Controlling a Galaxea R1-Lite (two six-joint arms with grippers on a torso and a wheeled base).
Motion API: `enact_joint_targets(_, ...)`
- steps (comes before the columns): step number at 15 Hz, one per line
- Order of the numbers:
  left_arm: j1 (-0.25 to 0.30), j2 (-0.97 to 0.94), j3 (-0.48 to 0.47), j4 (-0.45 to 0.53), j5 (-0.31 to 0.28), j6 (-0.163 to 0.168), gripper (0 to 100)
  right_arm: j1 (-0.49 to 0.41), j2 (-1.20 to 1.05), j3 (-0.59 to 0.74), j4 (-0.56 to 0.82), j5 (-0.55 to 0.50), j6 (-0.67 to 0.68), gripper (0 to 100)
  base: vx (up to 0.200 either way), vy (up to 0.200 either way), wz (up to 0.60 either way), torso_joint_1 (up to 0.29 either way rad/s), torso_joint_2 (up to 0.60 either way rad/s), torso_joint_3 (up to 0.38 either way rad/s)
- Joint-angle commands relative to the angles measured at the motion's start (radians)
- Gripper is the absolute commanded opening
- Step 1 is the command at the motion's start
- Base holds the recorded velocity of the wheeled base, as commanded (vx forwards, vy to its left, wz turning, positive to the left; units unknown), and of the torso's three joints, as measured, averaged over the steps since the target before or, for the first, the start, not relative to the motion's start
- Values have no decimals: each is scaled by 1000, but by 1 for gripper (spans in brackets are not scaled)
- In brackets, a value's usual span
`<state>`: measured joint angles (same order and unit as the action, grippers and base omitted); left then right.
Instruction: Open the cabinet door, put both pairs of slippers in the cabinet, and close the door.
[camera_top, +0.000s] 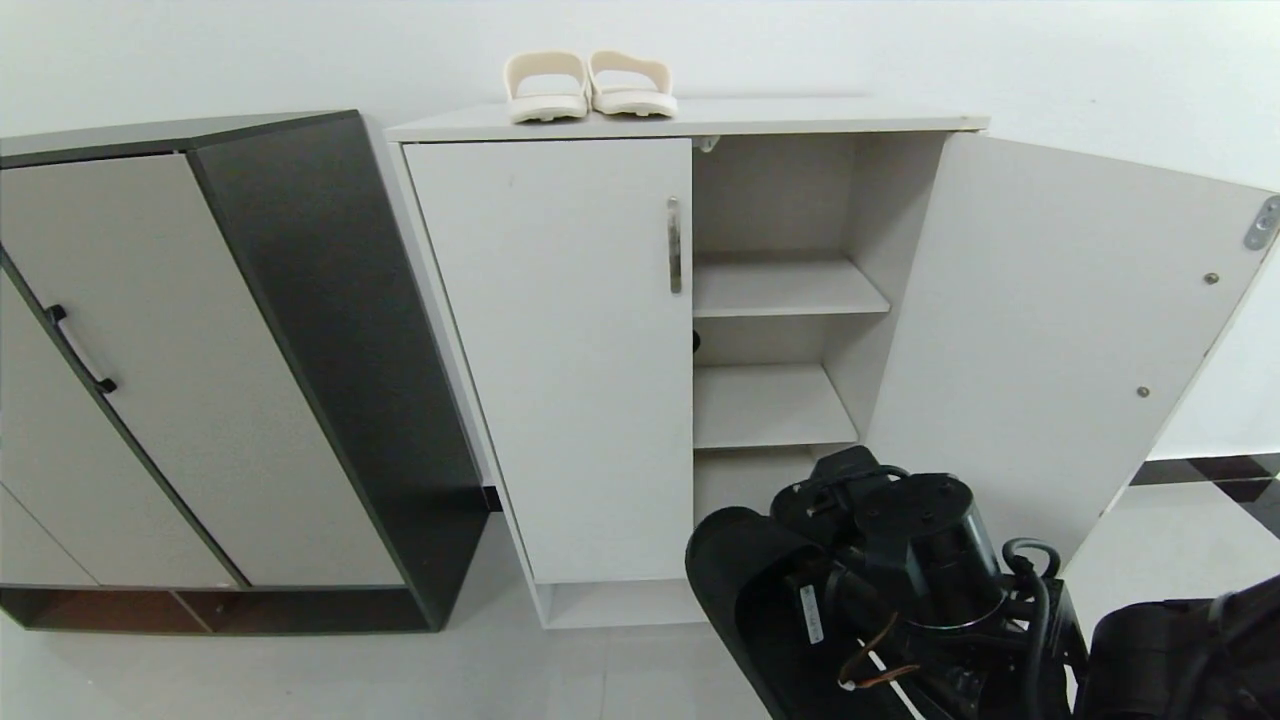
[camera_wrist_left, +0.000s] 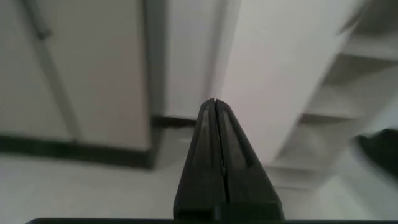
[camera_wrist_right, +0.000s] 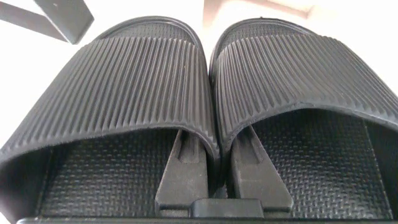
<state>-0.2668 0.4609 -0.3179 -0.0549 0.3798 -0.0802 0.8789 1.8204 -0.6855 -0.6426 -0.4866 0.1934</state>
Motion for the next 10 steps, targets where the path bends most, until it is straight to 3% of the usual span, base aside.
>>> enact_joint_targets(1,116,-341,235,58,-19,48,0,0,13,-2,0,0,0,0,0,0,0,0,0,0)
enact_joint_targets(2,135,-372,280,55,1,39,0,0,13,-2,0,0,0,0,0,0,0,0,0,0)
enact_joint_targets(3,143,-372,312,36,100,0,0,0,13,-5,0,0,0,0,0,0,0,0,0,0)
enact_joint_targets(4,146,-372,316,21,140,-16,0,0,13,-8,0,-1,0,0,0,0,0,0,0,0)
enact_joint_targets(5,169,-372,316,20,139,-13,0,-1,13,-12,0,-1,0,0,0,0,0,0,0,0)
enact_joint_targets(6,274,-381,315,21,114,4,0,-1,13,-12,0,-1,0,0,0,0,0,0,0,0)
enact_joint_targets(7,348,-380,315,21,80,14,0,-1,14,-12,0,-1,0,0,0,0,0,0,0,0)
enact_joint_targets(8,333,-380,315,26,50,10,0,0,14,-9,0,-1,0,0,0,0,0,0,0,0)
enact_joint_targets(9,317,-389,315,29,-24,11,0,0,14,-9,0,-1,1,0,0,0,0,0,0,0)
enact_joint_targets(10,258,-461,318,29,-292,27,0,0,16,-14,0,-1,1,0,0,0,0,0,0,0)
